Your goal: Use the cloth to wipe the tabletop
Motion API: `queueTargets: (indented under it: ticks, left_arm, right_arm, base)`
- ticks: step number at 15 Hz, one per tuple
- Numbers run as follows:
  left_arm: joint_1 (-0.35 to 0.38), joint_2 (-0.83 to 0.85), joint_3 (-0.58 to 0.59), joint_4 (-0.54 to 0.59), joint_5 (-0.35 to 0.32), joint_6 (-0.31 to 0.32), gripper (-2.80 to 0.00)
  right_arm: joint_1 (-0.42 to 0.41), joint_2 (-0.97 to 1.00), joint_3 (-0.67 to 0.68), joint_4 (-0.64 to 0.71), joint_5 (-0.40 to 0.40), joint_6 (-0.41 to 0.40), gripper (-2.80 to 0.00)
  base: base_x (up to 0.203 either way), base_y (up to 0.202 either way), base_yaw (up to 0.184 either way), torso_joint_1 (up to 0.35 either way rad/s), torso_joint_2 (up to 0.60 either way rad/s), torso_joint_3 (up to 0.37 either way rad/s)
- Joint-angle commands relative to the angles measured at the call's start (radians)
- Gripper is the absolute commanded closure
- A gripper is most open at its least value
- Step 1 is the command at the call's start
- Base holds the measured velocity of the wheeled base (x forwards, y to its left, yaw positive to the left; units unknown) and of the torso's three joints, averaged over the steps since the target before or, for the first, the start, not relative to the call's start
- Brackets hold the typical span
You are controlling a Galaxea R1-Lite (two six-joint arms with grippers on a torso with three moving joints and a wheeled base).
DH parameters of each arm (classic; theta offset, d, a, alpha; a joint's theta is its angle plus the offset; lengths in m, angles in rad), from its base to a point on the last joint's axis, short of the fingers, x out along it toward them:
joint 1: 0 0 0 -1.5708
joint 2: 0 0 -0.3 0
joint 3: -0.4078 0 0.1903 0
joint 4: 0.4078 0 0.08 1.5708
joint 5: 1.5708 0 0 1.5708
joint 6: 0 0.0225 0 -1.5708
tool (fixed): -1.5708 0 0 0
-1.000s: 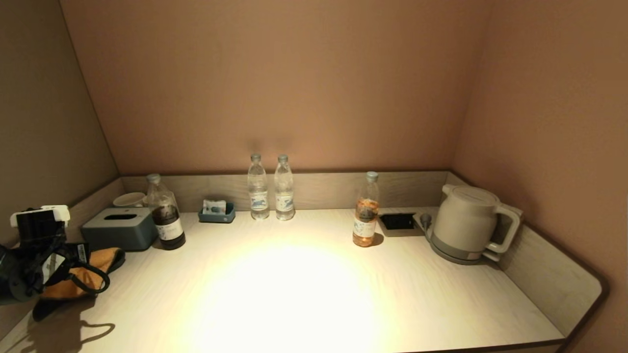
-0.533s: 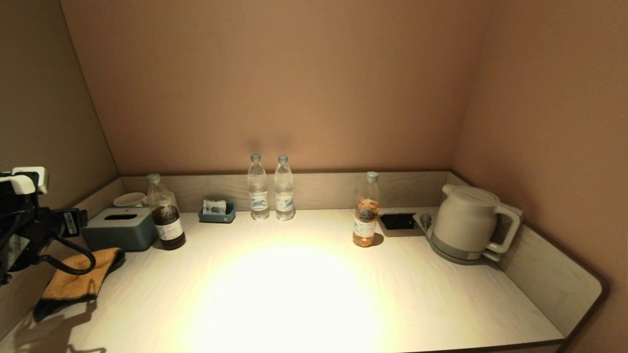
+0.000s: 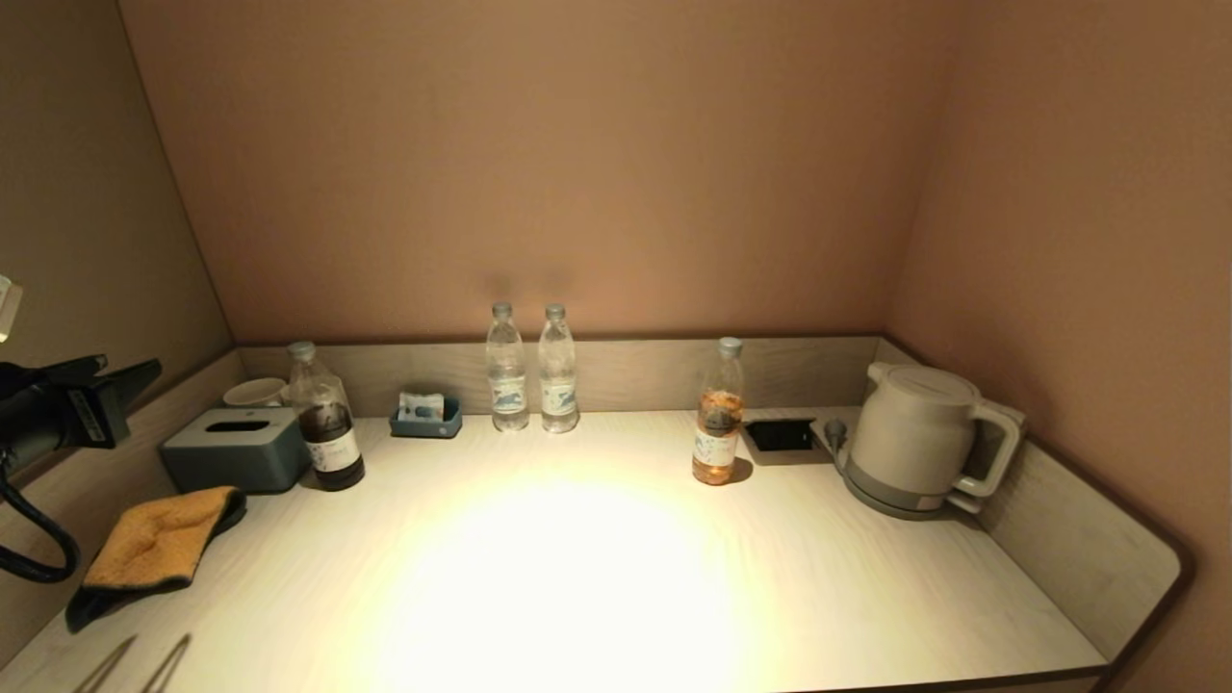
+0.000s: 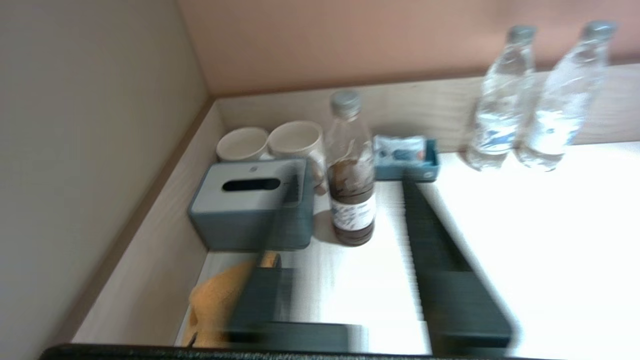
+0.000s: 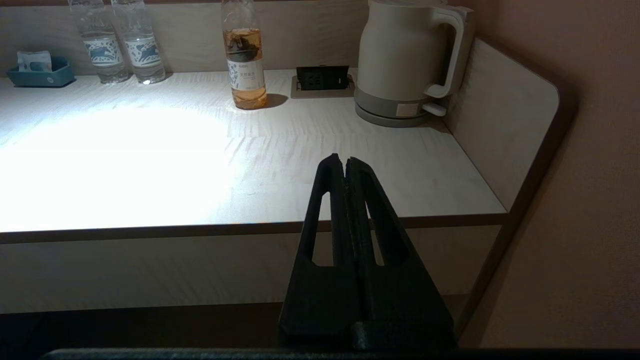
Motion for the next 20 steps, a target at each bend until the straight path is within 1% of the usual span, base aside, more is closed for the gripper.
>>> queueTargets:
  ticks: [1, 5, 7, 10, 12, 14, 17, 18, 20]
  left_arm:
    - [0.001, -0.089, 0.017, -0.005, -0.026, 0.0, 0.0]
    - [-0.001, -0.228, 0.088, -0.003, -0.082, -0.001, 0.0]
    - [-0.001, -0.239, 0.101, -0.004, -0.09, -0.001, 0.0]
    - [-0.001, -0.373, 0.172, 0.004, -0.102, -0.004, 0.0]
    - [-0.001, -0.45, 0.203, 0.043, -0.104, -0.007, 0.0]
    - [-0.001, -0.505, 0.199, 0.117, -0.103, -0.022, 0.0]
    - [0.0, -0.676, 0.176, 0.308, -0.095, -0.07, 0.0]
    - [0.0, -0.71, 0.172, 0.353, -0.092, -0.081, 0.0]
    - [0.0, -0.776, 0.174, 0.406, -0.091, -0.087, 0.0]
  right_arm:
    - [0.0, 0.0, 0.0, 0.0, 0.0, 0.0, 0.0]
    - [0.0, 0.0, 0.0, 0.0, 0.0, 0.0, 0.0]
    - [0.0, 0.0, 0.0, 0.0, 0.0, 0.0, 0.0]
    - [0.0, 0.0, 0.0, 0.0, 0.0, 0.0, 0.0]
    - [0.0, 0.0, 0.0, 0.0, 0.0, 0.0, 0.0]
    - [0.0, 0.0, 0.0, 0.0, 0.0, 0.0, 0.0]
    - [0.0, 0.0, 0.0, 0.0, 0.0, 0.0, 0.0]
    - [0.0, 0.0, 0.0, 0.0, 0.0, 0.0, 0.0]
    - [0.0, 0.0, 0.0, 0.0, 0.0, 0.0, 0.0]
  base:
    - [0.0, 0.0, 0.0, 0.0, 0.0, 0.0]
    - [0.0, 0.0, 0.0, 0.0, 0.0, 0.0]
    - [0.0, 0.0, 0.0, 0.0, 0.0, 0.0]
    - [0.0, 0.0, 0.0, 0.0, 0.0, 0.0]
    - [0.0, 0.0, 0.0, 0.0, 0.0, 0.0]
    - [0.0, 0.0, 0.0, 0.0, 0.0, 0.0]
    - [0.0, 0.0, 0.0, 0.0, 0.0, 0.0]
    - [0.0, 0.0, 0.0, 0.0, 0.0, 0.0]
    - [0.0, 0.0, 0.0, 0.0, 0.0, 0.0]
